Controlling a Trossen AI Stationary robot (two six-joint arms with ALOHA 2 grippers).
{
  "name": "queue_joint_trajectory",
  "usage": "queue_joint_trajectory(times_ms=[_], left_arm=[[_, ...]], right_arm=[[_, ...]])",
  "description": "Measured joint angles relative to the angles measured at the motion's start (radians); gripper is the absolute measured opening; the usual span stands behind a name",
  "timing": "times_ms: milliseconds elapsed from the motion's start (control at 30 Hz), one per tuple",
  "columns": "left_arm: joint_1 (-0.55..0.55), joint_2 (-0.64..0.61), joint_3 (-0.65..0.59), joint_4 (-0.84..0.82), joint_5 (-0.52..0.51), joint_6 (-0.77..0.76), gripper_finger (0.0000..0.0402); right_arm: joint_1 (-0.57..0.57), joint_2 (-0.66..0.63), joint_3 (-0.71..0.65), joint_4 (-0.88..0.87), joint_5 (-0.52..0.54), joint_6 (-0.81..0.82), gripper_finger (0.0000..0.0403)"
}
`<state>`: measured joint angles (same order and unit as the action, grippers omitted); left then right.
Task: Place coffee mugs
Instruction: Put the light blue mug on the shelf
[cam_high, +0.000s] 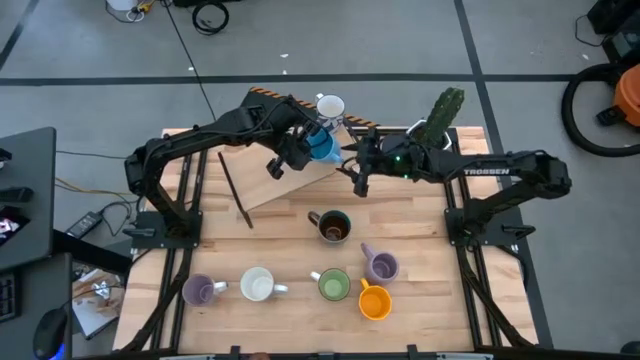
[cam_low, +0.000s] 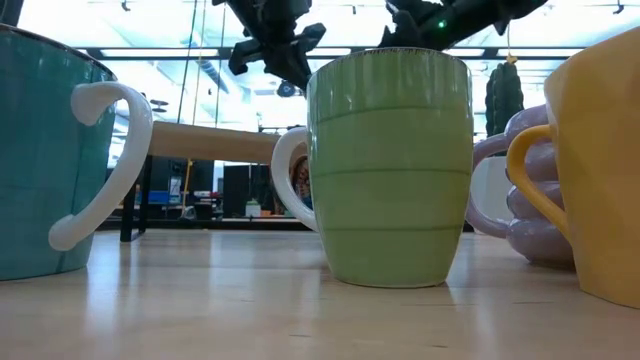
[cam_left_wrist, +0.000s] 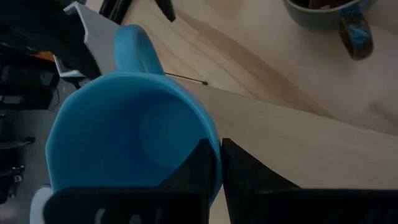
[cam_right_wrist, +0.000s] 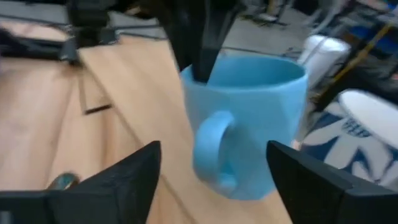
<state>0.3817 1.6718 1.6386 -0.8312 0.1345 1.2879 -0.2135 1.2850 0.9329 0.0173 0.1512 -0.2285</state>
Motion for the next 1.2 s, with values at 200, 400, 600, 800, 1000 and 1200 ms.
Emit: queue_joint_trajectory(times_ms=[200,400,600,800,1000,1200], left_arm=[[-0.005,0.006,0.0,0.004,0.003,-0.001,0.0025],[-0.01,0.011,0.0,0.01,0.0,-0.022,0.0025],[-0.009,0.012,0.0,0.009,-0.003,-0.026,0.0025],[-0.009,0.012,0.0,0.003,-0.007,-0.031,0.0025],[-0.008,0.012,0.0,-0.005,-0.005,-0.048,0.0025],[-0.008,0.011,0.0,0.002,-0.004,-0.054,0.0025]], right_arm=[[0.053,0.02,0.0,0.062,0.118,-0.009,0.0212],[0.057,0.05,0.0,0.095,0.163,0.006,0.0182],[0.057,0.069,0.0,0.112,0.196,0.025,0.0164],[0.057,0.097,0.0,0.145,0.226,0.051,0.0131],[0.057,0.112,0.0,0.168,0.228,0.054,0.009],[0.059,0.112,0.0,0.176,0.247,0.054,0.0063]])
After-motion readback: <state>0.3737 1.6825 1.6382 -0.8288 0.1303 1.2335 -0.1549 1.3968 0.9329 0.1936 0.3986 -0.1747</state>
